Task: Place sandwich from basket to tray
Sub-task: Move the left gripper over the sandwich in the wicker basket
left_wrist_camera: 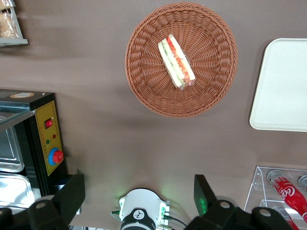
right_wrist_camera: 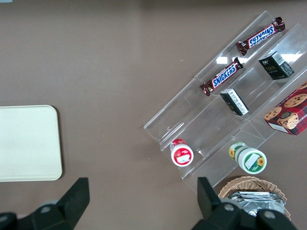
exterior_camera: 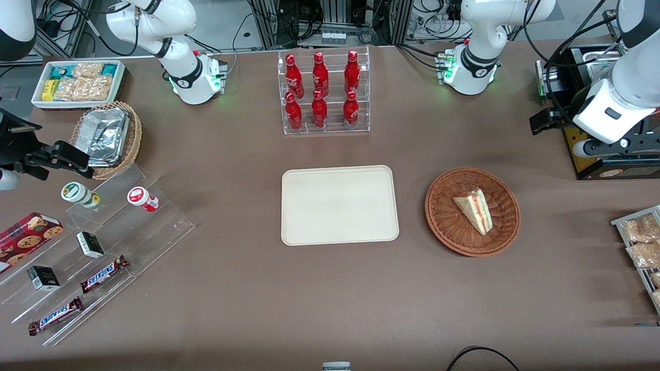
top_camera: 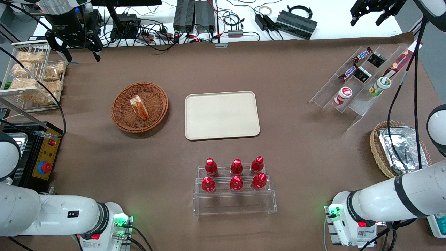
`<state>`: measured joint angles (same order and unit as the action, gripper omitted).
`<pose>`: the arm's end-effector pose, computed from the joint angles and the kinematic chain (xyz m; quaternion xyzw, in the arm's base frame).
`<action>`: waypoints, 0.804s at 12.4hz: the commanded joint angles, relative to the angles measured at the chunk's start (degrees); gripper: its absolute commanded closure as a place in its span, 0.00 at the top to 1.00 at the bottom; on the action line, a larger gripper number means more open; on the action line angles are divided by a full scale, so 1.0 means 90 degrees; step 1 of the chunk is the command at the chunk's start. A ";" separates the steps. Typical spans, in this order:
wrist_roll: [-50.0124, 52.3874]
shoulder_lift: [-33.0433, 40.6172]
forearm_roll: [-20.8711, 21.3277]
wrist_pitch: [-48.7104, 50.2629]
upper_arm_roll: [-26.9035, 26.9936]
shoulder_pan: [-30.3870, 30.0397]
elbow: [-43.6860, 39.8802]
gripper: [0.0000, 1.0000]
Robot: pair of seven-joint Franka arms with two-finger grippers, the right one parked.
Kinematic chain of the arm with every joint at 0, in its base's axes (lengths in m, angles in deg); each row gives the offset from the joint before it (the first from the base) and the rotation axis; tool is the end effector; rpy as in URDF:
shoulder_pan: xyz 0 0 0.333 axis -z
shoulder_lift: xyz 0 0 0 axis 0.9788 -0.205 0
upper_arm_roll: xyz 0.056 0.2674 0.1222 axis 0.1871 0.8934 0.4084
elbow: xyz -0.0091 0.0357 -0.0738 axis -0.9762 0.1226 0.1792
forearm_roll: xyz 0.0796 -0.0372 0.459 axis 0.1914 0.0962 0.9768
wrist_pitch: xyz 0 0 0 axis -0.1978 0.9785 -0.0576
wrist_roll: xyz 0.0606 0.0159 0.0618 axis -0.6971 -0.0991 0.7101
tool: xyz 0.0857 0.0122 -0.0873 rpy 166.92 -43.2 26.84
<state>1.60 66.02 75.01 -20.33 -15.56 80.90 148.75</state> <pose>0.5961 -0.0664 0.5755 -0.9927 -0.0328 0.1091 0.0399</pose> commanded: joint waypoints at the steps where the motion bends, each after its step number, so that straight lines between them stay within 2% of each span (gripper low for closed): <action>1: -0.0087 -0.0034 0.0049 -0.0008 0.0002 0.0019 -0.0152 1.00; 5: -0.0136 -0.0287 0.0039 -0.0094 -0.0008 0.0088 0.0198 1.00; 10: -0.0127 -0.0239 0.0049 -0.1898 -0.0027 0.0117 0.1838 1.00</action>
<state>1.07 62.23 75.01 -32.65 -16.01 81.39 159.95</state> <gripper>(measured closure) 0.000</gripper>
